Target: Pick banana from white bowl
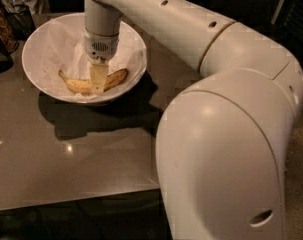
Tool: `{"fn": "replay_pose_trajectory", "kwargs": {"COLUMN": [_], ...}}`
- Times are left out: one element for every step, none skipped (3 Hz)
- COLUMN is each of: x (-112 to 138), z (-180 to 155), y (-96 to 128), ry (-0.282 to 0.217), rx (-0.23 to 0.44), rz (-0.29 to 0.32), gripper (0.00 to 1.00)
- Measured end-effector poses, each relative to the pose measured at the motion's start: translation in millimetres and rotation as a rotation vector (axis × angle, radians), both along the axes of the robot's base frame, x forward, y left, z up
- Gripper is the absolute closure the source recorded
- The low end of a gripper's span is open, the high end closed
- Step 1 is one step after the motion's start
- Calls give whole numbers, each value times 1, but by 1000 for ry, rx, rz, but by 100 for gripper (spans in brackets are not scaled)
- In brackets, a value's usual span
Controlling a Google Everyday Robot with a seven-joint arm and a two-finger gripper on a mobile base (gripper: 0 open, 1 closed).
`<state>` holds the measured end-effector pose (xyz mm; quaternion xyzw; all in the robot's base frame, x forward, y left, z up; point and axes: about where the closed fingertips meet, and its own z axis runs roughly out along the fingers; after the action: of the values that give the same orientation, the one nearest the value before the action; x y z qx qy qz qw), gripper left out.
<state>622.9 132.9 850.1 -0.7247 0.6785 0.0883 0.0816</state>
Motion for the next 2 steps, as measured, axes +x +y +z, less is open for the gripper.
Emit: {"fn": "replay_pose_trajectory", "kwargs": {"x": [-1,-2], "z": [-7,-13], "y": [0,-1], "ry": [14,4], "rx": [0,-30], "rz": [-3,-1], "gripper": [51,70]}}
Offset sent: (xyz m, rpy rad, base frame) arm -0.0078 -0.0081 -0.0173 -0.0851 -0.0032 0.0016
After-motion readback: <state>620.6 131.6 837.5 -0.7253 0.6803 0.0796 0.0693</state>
